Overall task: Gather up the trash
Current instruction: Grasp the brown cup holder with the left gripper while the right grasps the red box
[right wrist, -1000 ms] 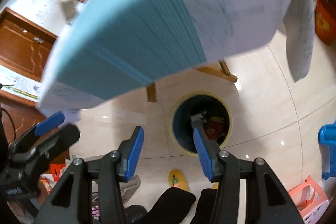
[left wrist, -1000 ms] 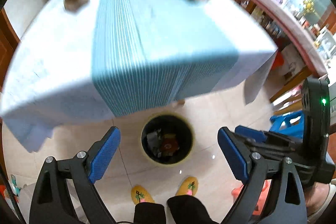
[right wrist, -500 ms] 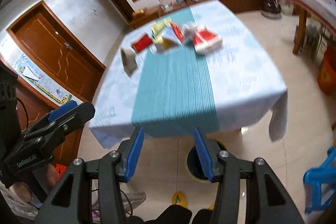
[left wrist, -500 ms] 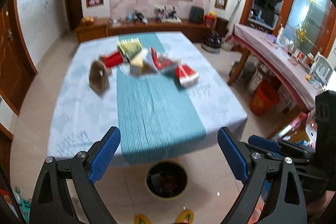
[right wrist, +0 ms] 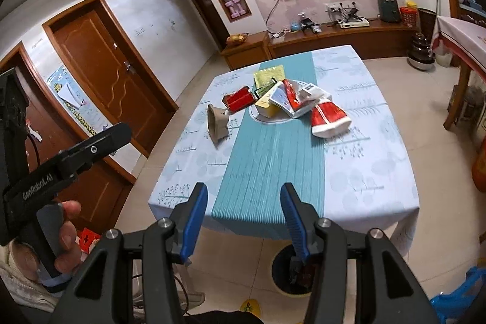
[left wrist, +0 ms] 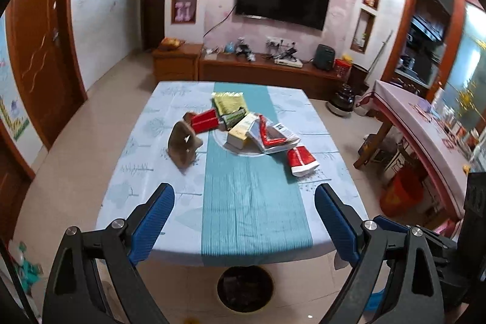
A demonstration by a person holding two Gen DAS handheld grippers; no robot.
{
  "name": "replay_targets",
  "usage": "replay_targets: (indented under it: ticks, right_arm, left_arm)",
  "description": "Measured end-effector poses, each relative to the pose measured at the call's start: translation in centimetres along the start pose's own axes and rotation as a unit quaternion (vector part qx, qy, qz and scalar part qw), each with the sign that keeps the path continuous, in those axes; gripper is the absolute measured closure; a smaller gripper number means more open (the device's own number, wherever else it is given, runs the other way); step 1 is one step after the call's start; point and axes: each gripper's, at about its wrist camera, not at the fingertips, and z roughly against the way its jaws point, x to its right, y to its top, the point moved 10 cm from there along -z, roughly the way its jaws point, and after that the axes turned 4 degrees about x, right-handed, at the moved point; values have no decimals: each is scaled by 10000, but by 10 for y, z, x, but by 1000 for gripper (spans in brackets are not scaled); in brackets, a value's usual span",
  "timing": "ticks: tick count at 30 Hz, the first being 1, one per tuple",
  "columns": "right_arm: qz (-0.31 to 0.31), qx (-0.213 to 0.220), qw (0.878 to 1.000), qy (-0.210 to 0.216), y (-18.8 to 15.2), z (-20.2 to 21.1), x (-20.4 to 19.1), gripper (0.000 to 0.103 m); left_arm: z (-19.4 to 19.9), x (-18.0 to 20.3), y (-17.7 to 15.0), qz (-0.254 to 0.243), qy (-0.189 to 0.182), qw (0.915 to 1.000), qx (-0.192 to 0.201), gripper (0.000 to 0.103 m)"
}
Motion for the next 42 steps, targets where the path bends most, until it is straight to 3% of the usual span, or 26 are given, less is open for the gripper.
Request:
replay_targets:
  ticks: [6,13,19,25,27,28,30,31,33,36,42]
  right_arm:
    - [123,-159,9998,1,11,-30,-3,53]
    - [96,-319,9990,-297,31,-84,1,53]
    - [-315,-562,9959,-637,53,-146,3,53]
    - [-734,-785,9906,-841,74,-209,2,53]
    - [-814,-832,9892,-888,80,-227,1,53]
    - [-856,-866,9884,-909,84,-239,0,53]
    - [-910,-920,9874,-915,90,-254,-2,53]
    - [-941,-951,9870,-891,95,-264,-5,53]
    - [-957,-1015,9865,-861,102,-281,-10,53]
    - [-986,-1135,9856,-771,111,-306,-18,53]
    - [-1333,-1424,9785,-663,128,-369,-28,53]
  left_arm:
    - [-54,-43,0,439,259,9976,-468,16]
    - [-144,-81,17,711,49,9921,-1032,17]
    - [-241,-106,34,738,-56,9834,-1657,18]
    - [-331,-126,21,949,-79,9652,-2435,36]
    - [-350,-131,13,1015,-79,9582,-2675,57]
    - [-357,-132,8,1073,-171,9538,-2802,58]
    - [-364,-128,7,1300,-612,9464,-2892,79]
    - [-363,-126,10,1264,-789,9460,-2878,85]
    - [-361,-126,14,982,-776,9514,-2814,95]
    - [-357,-132,21,697,-908,9561,-2697,95]
    - [-353,-174,50,806,-957,9625,-2407,95]
